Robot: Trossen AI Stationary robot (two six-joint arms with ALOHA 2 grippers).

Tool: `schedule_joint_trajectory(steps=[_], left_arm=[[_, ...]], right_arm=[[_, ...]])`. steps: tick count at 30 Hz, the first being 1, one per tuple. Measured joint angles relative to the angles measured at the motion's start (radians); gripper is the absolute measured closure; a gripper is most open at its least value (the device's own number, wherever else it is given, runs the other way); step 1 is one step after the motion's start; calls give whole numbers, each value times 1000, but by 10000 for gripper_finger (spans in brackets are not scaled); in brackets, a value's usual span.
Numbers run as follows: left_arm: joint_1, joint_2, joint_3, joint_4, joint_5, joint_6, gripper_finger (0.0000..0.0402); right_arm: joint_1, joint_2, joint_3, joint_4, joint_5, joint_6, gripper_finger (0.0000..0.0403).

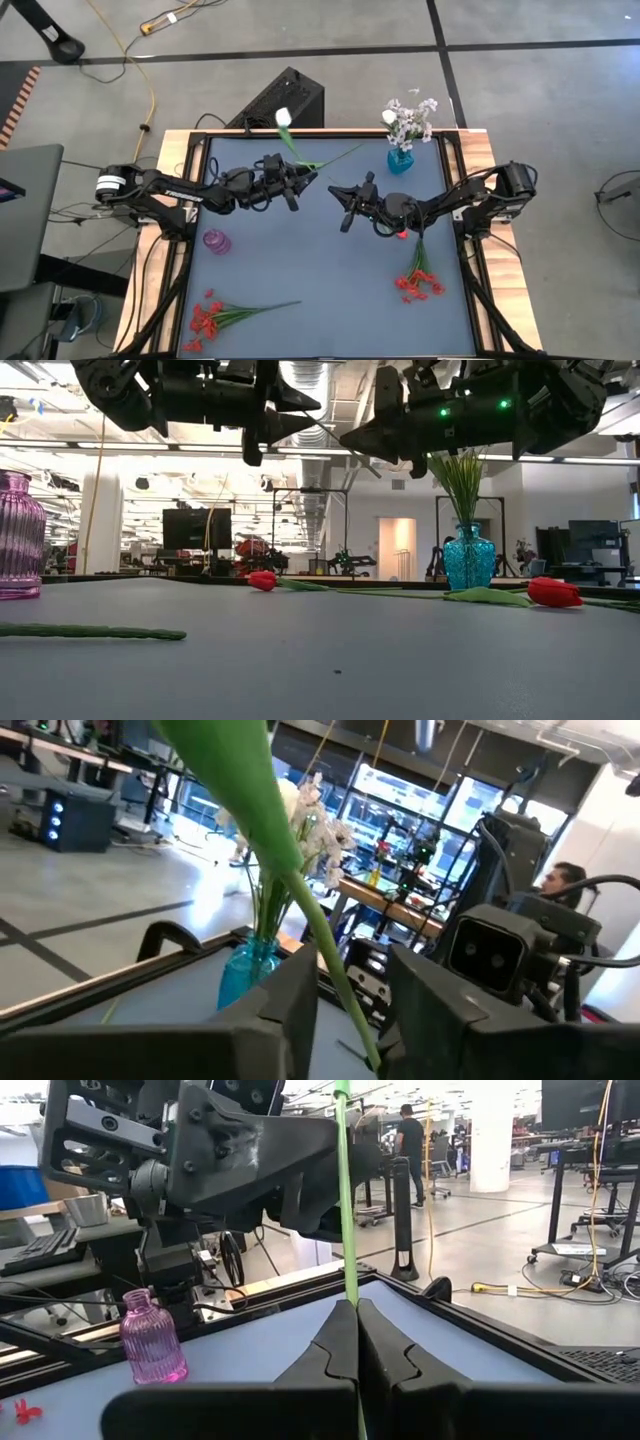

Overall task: Sort flowers into vase by color
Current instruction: Put the white flower into the blue vase

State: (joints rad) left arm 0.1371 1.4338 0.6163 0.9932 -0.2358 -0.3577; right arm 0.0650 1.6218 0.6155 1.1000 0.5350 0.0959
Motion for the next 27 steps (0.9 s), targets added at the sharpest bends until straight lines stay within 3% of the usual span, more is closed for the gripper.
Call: schedule_joint_trajectory(steps=[8, 18, 23, 27], left_arm=[[-1, 0, 0, -1, -21, 28, 393], [10, 0, 7, -28, -49, 32, 401], [62, 10, 81, -179, -25, 24, 401], [110, 22, 145, -235, 13, 78, 401]], right_arm=[[0, -1, 0, -23, 0, -26, 368], [14, -13, 0, -49, -1, -130, 300], [79, -159, 0, -342, 124, -285, 260], [140, -317, -1, -739, 319, -215, 245]])
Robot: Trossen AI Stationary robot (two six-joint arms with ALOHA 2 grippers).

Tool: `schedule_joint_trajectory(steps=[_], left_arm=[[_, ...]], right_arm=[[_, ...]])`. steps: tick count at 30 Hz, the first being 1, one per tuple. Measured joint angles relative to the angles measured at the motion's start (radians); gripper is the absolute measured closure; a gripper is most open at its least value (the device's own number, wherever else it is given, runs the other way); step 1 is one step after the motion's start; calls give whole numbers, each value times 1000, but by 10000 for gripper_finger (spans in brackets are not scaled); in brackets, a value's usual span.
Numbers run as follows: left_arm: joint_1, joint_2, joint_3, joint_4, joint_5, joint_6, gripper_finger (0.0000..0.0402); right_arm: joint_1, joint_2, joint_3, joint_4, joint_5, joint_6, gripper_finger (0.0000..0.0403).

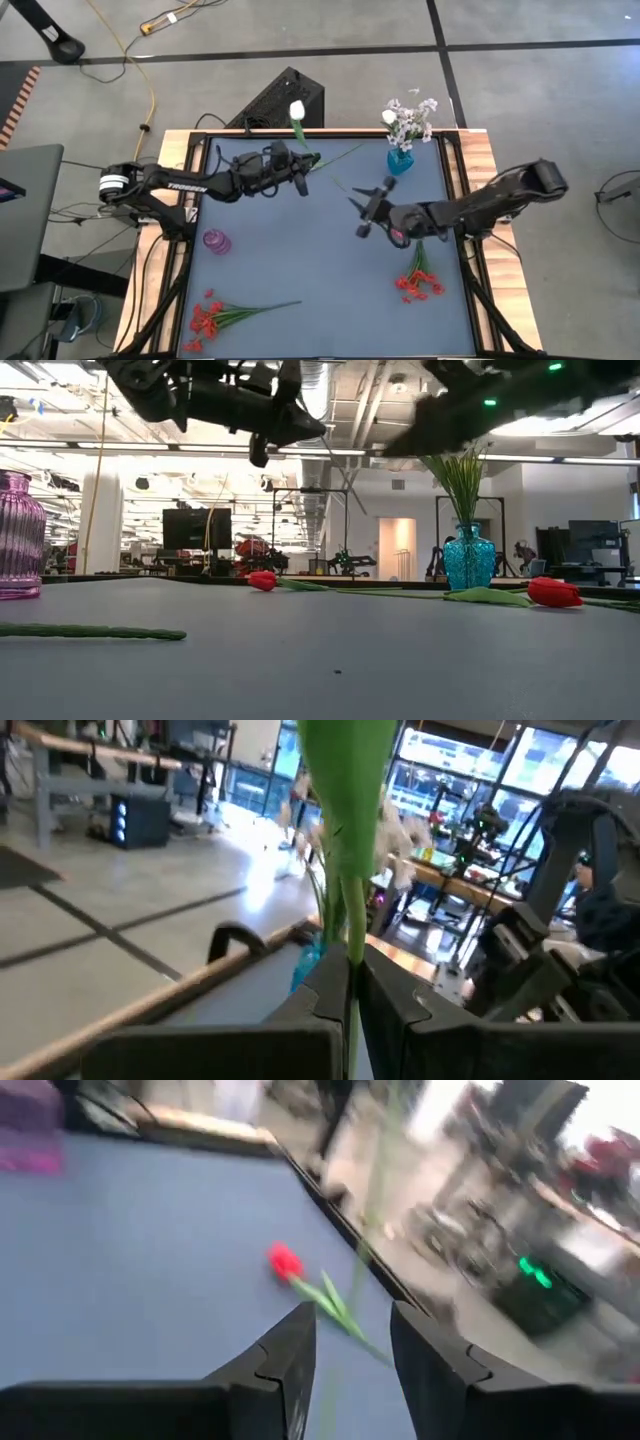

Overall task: Sort flowers into vase by color
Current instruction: Put the white flower into the blue vase

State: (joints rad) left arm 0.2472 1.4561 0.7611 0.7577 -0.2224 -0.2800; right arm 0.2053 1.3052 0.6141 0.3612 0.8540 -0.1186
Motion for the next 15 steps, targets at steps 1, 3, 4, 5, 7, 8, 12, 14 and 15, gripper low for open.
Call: schedule_joint_trajectory(steps=[1, 3, 4, 5, 7, 8, 12, 14, 15], left_arm=[[15, 4, 14, 1, 10, 11, 401], [52, 23, 32, 22, 46, 24, 401], [73, 35, 38, 33, 73, 22, 401], [92, 56, 44, 51, 101, 10, 401], [124, 116, 62, 123, 153, -13, 401], [138, 147, 67, 162, 181, -29, 401], [167, 303, 137, 312, 261, -85, 401], [170, 386, 210, 337, 287, -100, 401], [170, 423, 247, 337, 309, -101, 401]], right_arm=[[9, -44, 1, -108, 26, 54, 244], [14, -131, 2, -352, 34, 197, 244], [10, -167, 1, -458, 33, 279, 244], [6, -202, 1, -563, 29, 360, 245], [0, -261, 0, -752, 27, 498, 245], [-1, -285, 0, -822, 28, 563, 245], [3, -358, 0, -1050, 34, 773, 245], [15, -385, 1, -1138, 34, 857, 244], [24, -393, 1, -1170, 32, 890, 243]])
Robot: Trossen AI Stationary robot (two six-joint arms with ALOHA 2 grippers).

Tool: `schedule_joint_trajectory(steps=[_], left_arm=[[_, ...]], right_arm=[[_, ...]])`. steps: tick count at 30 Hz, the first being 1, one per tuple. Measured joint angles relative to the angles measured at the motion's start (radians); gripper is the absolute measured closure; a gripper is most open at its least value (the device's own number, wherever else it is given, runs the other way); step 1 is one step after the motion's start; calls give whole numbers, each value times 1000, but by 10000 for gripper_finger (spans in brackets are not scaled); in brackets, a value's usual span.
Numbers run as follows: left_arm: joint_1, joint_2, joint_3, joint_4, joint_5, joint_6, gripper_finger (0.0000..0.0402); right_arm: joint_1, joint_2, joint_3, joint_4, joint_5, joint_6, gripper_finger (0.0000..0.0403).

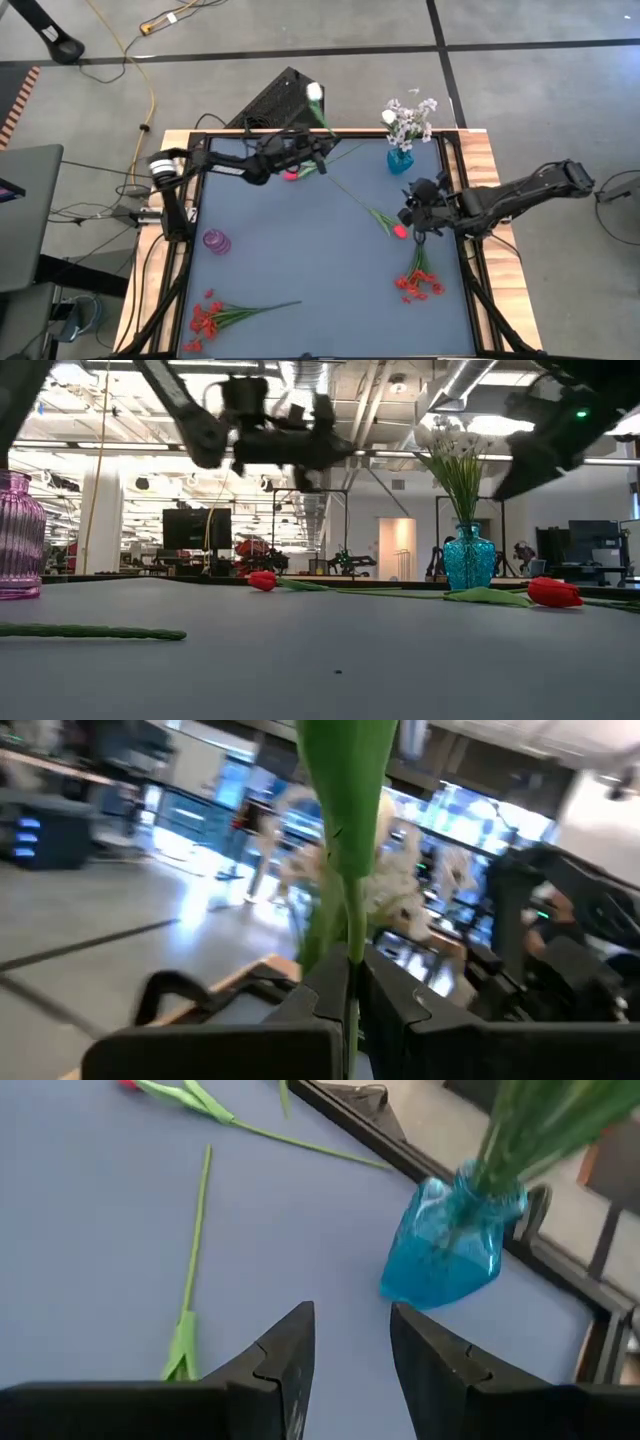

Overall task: Sort flowers into vase by color
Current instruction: Put the white flower into the blue vase

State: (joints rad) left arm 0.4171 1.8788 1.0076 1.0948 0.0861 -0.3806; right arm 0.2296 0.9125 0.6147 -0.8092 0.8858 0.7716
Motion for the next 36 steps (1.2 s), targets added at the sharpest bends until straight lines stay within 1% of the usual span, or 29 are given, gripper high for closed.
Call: schedule_joint_trajectory(steps=[3, 6, 10, 12, 17, 21, 28, 33, 36], left_arm=[[0, 100, 134, -3, 70, 2, 401], [6, 167, 258, -19, 116, 8, 401], [22, 228, 380, -115, 118, 31, 401], [25, 255, 422, -132, 123, 24, 401], [18, 320, 512, -147, 129, 19, 401], [15, 343, 548, -170, 130, 20, 401], [16, 344, 551, -161, 98, 39, 401], [13, 344, 551, -162, 75, 61, 401], [11, 344, 551, -164, 106, 60, 401]], right_arm=[[28, -23, 0, -68, -12, 101, 243], [62, -31, 0, -111, -40, 183, 244], [118, -31, 0, -149, -73, 267, 244], [142, -31, 0, -162, -73, 292, 244], [164, -31, 0, -172, -38, 302, 244], [152, -31, 0, -197, -23, 298, 244], [133, -30, 0, -235, -22, 299, 244], [120, -30, 0, -235, 7, 295, 244], [112, -30, 0, -234, 8, 278, 244]])
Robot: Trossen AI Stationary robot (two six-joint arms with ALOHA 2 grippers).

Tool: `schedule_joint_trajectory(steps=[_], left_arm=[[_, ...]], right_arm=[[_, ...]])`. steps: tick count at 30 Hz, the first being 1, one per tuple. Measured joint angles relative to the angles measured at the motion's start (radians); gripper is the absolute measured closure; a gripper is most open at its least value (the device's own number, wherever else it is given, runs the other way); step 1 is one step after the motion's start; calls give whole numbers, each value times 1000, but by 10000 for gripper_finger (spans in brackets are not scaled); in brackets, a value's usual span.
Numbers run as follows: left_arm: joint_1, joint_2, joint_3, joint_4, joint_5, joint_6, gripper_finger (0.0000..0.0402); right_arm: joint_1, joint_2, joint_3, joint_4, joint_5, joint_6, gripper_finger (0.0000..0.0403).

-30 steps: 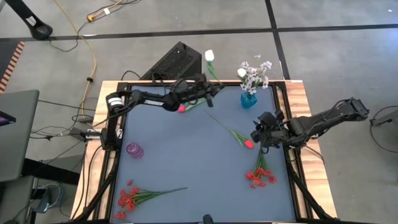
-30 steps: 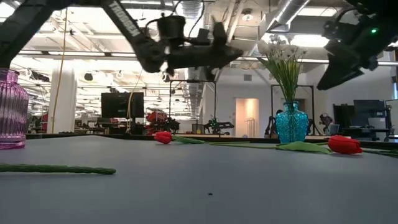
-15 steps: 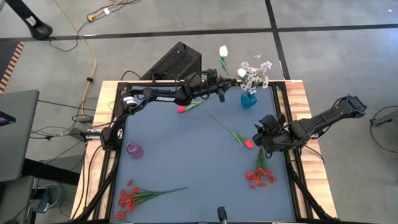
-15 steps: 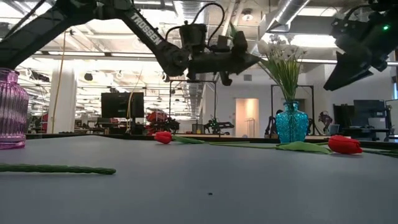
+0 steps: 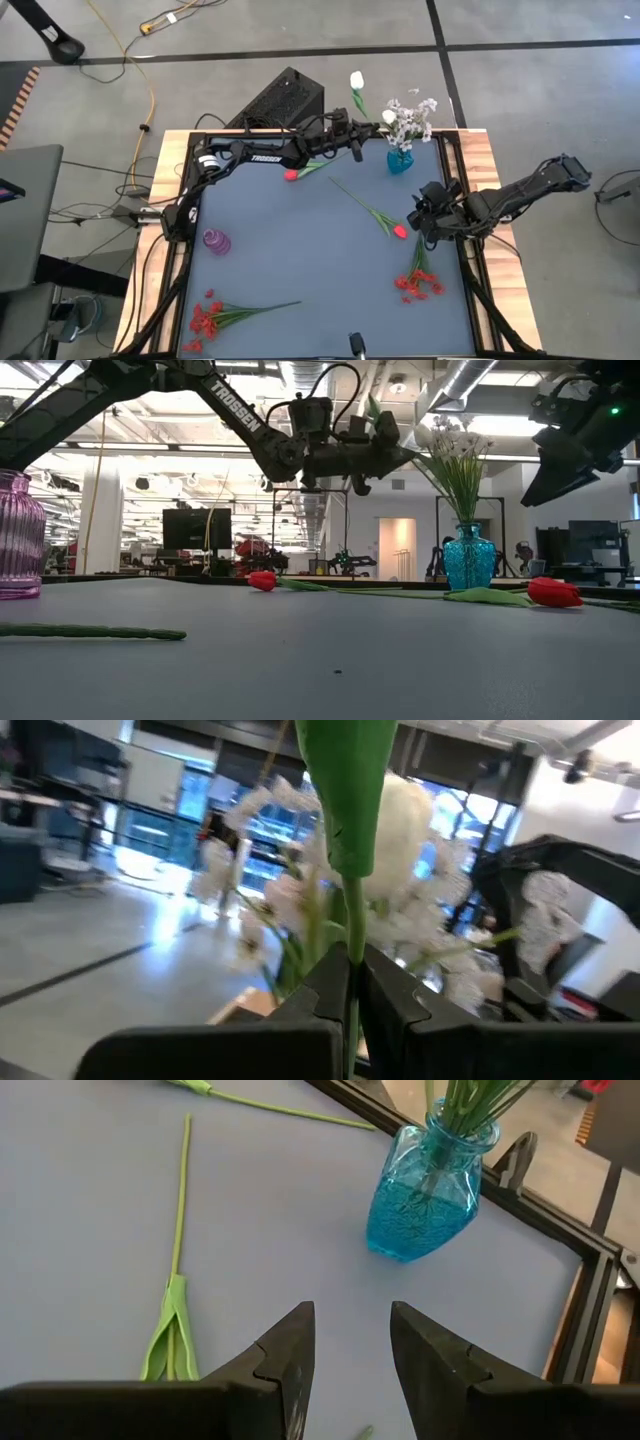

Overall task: Sort flowers into vase by color
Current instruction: Put the white flower into the blue vase

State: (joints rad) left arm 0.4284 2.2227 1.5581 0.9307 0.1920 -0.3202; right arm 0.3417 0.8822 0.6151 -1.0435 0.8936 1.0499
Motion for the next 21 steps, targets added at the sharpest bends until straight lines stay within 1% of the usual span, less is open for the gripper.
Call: schedule_joint_trajectory(steps=[4, 10, 14, 17, 19, 21], left_arm=[[-3, 0, 0, -11, 73, -7, 401], [-2, -2, 0, -30, 142, -25, 401], [-5, -22, -11, -130, 141, 12, 401], [-23, -82, -61, -175, 103, 76, 401], [-47, -137, -104, -192, 57, 121, 401], [-79, -177, -142, -199, 39, 152, 401]], right_arm=[[-4, -3, 0, -2, -4, -33, 244], [-4, -65, 0, -46, -36, -35, 244], [12, -133, 0, -53, -42, -41, 244], [39, -186, 0, -33, -36, -67, 244], [58, -218, 0, 5, -8, -97, 244], [72, -237, 0, 74, 29, -165, 244]])
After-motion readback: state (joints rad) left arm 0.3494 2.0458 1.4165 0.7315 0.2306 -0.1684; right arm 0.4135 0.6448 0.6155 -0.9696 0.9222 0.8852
